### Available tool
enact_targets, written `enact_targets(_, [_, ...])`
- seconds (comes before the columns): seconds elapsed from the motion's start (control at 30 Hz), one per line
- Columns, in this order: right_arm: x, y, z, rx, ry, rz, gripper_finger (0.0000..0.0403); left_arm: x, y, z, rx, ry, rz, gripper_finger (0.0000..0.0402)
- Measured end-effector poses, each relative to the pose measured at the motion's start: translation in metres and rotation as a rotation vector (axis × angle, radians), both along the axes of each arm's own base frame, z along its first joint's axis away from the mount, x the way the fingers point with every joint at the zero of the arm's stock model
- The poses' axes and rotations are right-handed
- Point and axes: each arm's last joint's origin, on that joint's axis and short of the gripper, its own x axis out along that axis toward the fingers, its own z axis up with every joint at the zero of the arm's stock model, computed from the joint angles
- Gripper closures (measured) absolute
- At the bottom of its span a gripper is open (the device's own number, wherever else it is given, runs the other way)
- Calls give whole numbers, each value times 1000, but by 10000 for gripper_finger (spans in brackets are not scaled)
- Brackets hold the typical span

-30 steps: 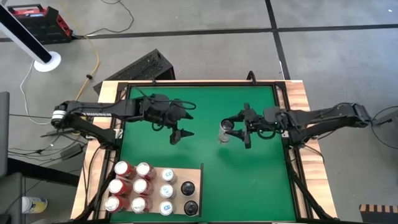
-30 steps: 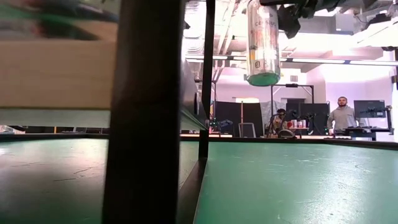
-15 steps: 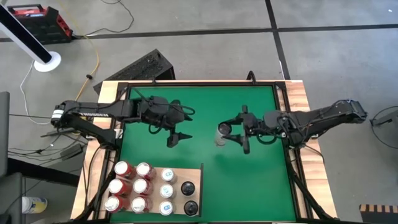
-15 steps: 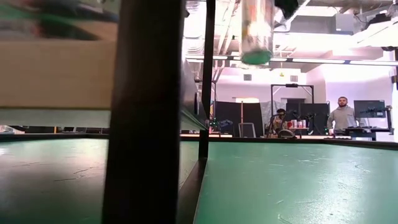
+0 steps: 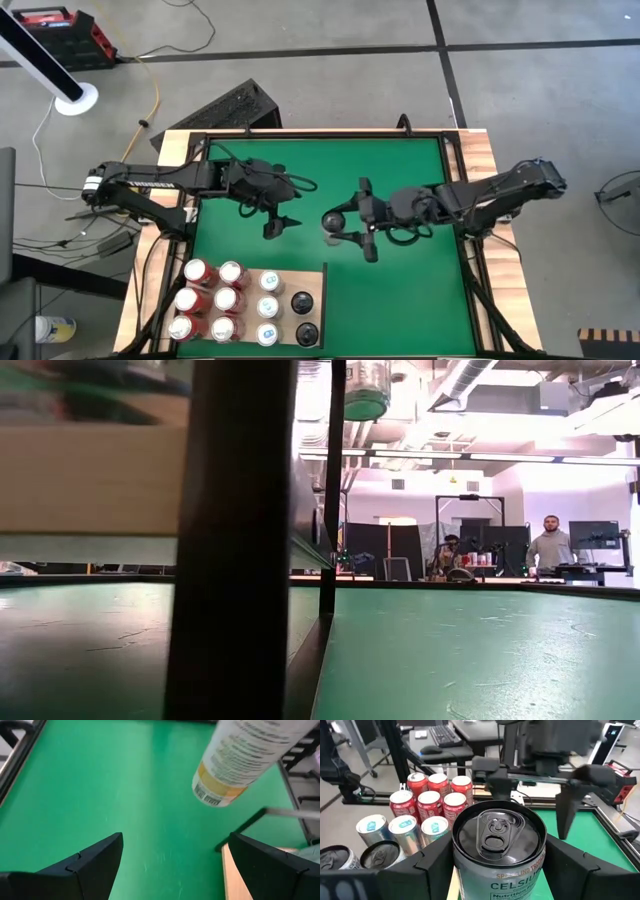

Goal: Place canned beverage on shelf
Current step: Put the white yellow soda can on the shelf aligned with the other white yellow soda cans

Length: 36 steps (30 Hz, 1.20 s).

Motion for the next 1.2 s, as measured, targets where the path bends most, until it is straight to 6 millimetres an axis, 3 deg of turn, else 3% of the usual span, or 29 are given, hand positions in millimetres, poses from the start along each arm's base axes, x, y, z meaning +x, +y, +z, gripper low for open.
enact_targets(0.27, [33, 15, 8, -30, 16, 14, 129, -12, 1, -2, 38, 80, 35, 85])
enact_targets(0.67, [69, 29, 14, -30, -3, 7, 129, -89, 3, 45, 134, -142, 71, 174])
enact_targets(0.87, [82, 33, 9, -25, 3, 5, 129, -130, 2, 35, 75, -252, 96, 217])
enact_targets(1.2, [94, 37, 1, 3, 15, 4, 122, -174, -1, -14, -87, -539, 53, 307])
